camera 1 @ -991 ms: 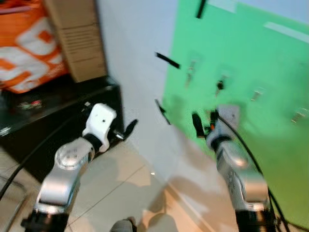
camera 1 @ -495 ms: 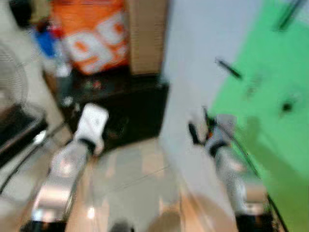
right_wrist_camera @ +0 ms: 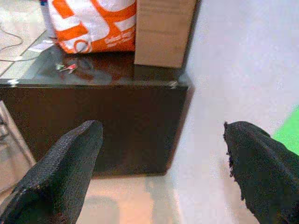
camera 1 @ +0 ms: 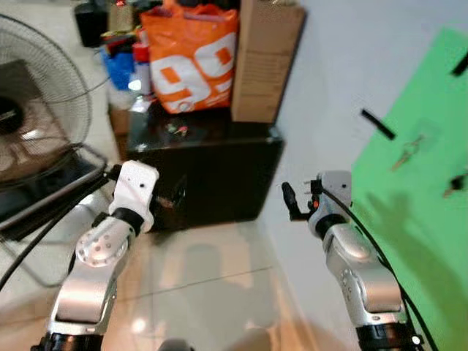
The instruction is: Hang keys on a hook
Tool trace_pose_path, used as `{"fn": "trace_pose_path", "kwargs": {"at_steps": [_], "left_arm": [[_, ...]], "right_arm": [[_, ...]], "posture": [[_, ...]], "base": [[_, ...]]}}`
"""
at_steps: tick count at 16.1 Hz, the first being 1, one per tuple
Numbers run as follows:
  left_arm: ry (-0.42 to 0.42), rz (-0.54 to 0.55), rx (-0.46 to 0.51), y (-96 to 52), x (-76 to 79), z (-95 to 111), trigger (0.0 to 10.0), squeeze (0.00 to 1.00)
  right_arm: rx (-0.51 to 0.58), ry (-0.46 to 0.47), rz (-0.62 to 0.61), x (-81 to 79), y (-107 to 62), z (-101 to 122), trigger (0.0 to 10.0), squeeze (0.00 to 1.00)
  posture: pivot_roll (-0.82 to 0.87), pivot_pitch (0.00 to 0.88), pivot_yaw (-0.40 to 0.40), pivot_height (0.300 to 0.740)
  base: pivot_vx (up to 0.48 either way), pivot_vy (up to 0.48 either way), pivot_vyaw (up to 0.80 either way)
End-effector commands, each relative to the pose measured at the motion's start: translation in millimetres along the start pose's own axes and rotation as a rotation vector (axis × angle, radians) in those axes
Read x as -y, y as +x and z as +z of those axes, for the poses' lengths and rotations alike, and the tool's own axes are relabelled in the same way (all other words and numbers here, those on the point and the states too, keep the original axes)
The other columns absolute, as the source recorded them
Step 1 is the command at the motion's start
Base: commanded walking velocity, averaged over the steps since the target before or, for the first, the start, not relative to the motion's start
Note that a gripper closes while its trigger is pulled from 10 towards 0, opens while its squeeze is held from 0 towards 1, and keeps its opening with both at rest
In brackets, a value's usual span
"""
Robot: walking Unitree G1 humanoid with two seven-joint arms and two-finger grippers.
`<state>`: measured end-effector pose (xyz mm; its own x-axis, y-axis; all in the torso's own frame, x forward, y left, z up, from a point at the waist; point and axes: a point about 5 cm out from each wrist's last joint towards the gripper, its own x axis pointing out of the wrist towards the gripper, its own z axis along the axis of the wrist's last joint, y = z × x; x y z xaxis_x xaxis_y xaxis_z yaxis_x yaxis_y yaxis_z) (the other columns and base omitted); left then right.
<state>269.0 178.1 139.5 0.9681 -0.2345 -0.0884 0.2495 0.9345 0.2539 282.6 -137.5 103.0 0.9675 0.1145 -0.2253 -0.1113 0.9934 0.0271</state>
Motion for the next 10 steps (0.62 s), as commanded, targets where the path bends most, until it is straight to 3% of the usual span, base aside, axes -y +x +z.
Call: {"fn": "trace_pose_path", "kwargs": {"at_steps": [1, 8, 10], "left_arm": [[-0.003, 0.006, 0.014, 1.4, 3.6, 2.3, 10.0, 0.00], [-0.012, 0.008, 0.005, -0.5, 5.8, -1.2, 10.0, 0.00], [-0.012, 0.007, 0.004, -0.9, 6.7, -1.5, 10.0, 0.00]], "right_arm": [[0.028, -0.033, -0.024, 6.5, 2.5, 4.4, 10.0, 1.00], [0.035, -0.053, -0.054, 11.2, 0.9, 3.6, 10.0, 1.00], [0.048, -0.102, -0.060, 11.6, 1.2, 4.9, 10.0, 1.00]], "posture": [[0.07, 0.000, -0.123, 0.740], [0.05, 0.000, -0.111, 0.740], [0.05, 0.000, -0.114, 0.740]], "base": [[0.322, 0.000, 0.00], [0.320, 0.000, 0.00], [0.322, 0.000, 0.49]]}}
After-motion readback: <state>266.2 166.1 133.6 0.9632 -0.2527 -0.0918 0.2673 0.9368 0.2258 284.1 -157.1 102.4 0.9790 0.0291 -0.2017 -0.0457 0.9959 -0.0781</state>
